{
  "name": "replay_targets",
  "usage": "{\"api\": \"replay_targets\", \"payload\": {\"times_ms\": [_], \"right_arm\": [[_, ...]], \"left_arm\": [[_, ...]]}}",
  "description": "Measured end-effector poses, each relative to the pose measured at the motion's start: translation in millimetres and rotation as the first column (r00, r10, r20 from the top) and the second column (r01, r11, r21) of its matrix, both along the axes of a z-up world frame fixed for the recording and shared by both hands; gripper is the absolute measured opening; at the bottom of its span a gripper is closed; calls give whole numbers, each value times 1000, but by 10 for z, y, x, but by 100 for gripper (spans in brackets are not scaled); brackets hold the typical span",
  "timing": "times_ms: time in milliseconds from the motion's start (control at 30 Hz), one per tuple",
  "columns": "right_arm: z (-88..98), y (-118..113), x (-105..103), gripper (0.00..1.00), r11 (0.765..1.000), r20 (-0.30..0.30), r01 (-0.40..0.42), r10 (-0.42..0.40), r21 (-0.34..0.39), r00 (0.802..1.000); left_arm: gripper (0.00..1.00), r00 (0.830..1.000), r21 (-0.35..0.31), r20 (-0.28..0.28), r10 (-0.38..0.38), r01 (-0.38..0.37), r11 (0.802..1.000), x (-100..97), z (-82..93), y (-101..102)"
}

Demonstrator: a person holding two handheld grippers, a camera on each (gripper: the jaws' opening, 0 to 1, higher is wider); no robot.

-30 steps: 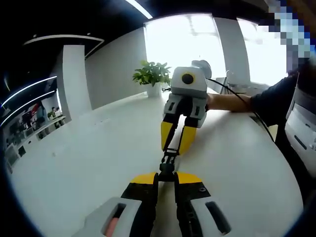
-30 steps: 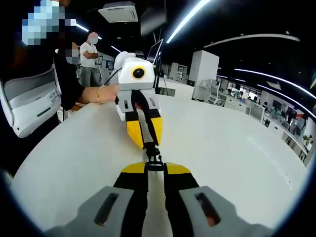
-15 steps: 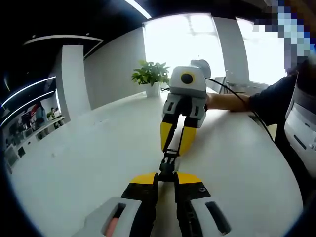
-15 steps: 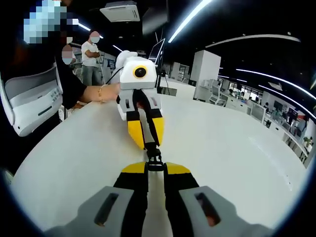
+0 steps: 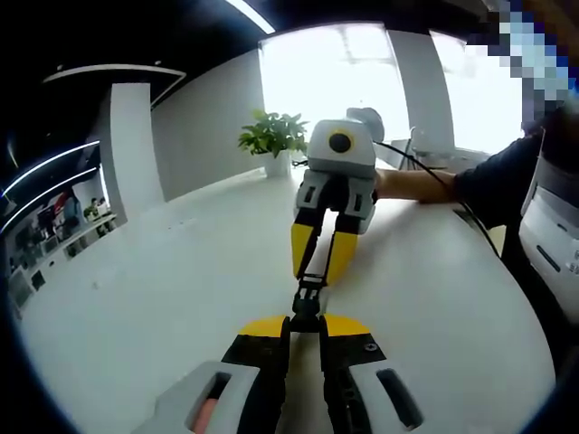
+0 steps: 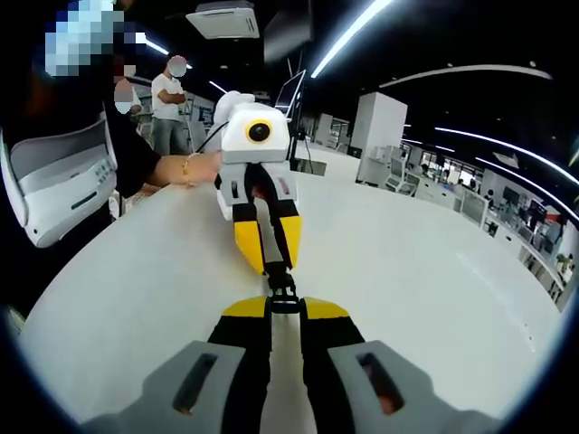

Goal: Snap the two parts of the plastic buckle together until the buckle closes and remains connected.

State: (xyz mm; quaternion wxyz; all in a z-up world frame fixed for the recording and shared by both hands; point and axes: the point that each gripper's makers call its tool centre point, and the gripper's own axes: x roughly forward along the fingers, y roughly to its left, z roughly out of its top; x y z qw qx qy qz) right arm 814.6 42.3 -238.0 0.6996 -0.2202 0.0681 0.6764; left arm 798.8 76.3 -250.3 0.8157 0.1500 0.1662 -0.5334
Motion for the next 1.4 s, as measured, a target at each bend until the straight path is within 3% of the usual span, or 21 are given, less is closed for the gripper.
{"api": "replay_targets", "payload": {"times_ms": [1400], "right_arm": [[18, 33, -91, 11, 999, 20, -47, 47, -9, 999]], "left_arm": [[12, 999, 15, 15, -39, 38, 999, -59, -8, -45]]}}
